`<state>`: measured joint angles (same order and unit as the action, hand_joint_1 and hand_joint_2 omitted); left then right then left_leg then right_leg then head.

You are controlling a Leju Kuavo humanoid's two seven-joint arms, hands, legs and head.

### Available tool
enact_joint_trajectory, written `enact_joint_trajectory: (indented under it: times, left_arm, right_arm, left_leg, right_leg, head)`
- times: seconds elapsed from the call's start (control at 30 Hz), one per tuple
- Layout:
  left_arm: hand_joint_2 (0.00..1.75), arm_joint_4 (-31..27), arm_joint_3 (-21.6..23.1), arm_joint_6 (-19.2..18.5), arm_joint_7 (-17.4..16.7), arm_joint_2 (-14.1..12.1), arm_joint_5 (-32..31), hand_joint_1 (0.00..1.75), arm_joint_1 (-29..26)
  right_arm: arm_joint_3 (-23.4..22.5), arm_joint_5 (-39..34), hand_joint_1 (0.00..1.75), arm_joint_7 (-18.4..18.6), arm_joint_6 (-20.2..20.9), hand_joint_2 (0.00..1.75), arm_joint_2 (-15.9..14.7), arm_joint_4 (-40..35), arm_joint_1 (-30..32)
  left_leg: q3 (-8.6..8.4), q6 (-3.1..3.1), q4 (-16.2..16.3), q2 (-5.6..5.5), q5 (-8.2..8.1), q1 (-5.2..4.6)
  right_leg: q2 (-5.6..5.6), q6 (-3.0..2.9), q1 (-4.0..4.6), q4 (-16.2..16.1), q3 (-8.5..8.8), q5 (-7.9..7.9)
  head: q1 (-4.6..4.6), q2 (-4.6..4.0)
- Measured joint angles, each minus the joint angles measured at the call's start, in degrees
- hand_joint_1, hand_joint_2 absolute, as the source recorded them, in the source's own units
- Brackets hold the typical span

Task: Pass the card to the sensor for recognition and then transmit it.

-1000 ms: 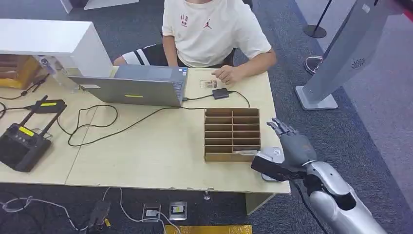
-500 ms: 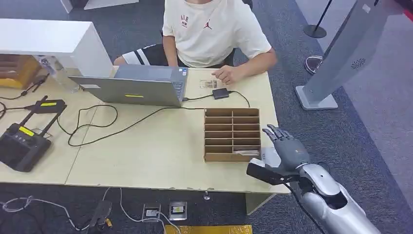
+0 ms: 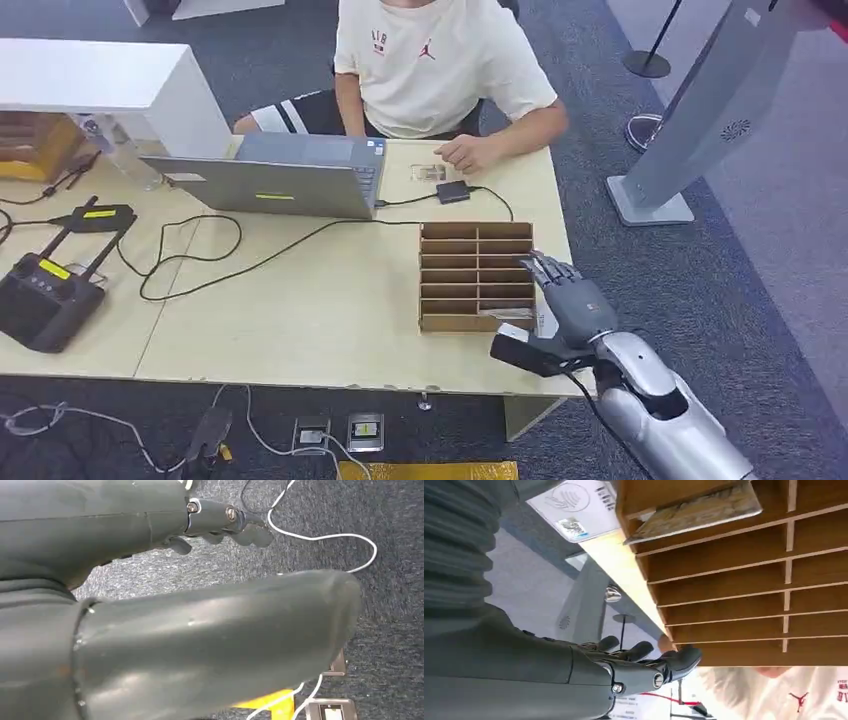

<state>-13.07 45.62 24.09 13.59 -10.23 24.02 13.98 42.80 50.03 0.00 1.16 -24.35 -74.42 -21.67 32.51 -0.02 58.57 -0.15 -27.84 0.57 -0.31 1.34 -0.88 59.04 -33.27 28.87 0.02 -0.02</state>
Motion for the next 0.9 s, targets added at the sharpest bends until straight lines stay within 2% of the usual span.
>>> enact_joint_trajectory:
  times: [0.37,0.63,0.67,0.7,0.9]
  left_arm:
    - [0.0,-0.26,0.0,-0.02,0.07,-0.11,-0.42,0.0,0.56]
    - [0.0,-0.26,0.02,0.0,0.07,-0.09,-0.39,0.0,0.56]
    - [0.0,-0.26,0.0,0.0,0.07,-0.09,-0.37,0.0,0.56]
    - [0.0,-0.26,0.0,0.0,0.07,-0.09,-0.33,0.0,0.56]
    - [0.0,-0.26,0.0,0.04,0.02,-0.07,0.0,0.0,0.54]
  right_arm:
    - [0.48,-3.52,0.0,-3.23,0.61,1.75,1.27,1.51,-0.1]
    - [0.55,-4.04,0.0,-3.89,0.52,1.75,1.88,1.51,-0.06]
    - [0.57,-4.06,0.24,-3.89,0.52,1.75,1.92,1.53,-0.06]
    - [0.57,-4.06,1.75,-3.89,0.55,1.75,1.92,1.55,-0.06]
    - [0.7,-4.83,1.75,-3.78,2.01,1.75,1.94,1.99,-0.06]
  left_leg:
    - [-0.01,0.0,0.0,0.0,0.0,0.0]
    - [-0.01,0.0,0.0,0.0,0.0,0.0]
    - [-0.01,0.0,0.0,0.0,0.0,0.0]
    - [-0.01,0.0,0.0,0.0,0.0,0.0]
    - [0.0,0.0,0.0,0.0,0.0,0.0]
  right_leg:
    - [0.0,0.0,0.0,0.0,0.0,0.0]
    - [0.0,0.0,0.0,0.0,0.0,0.0]
    - [0.0,0.0,0.0,0.0,0.0,0.0]
    - [0.0,0.0,0.0,0.0,0.0,0.0]
    - [0.0,0.0,0.0,0.0,0.0,0.0]
  head:
    - [-0.02,0.0]
    - [-0.02,0.0]
    - [0.0,0.0]
    - [0.0,0.0]
    - [0.0,0.0]
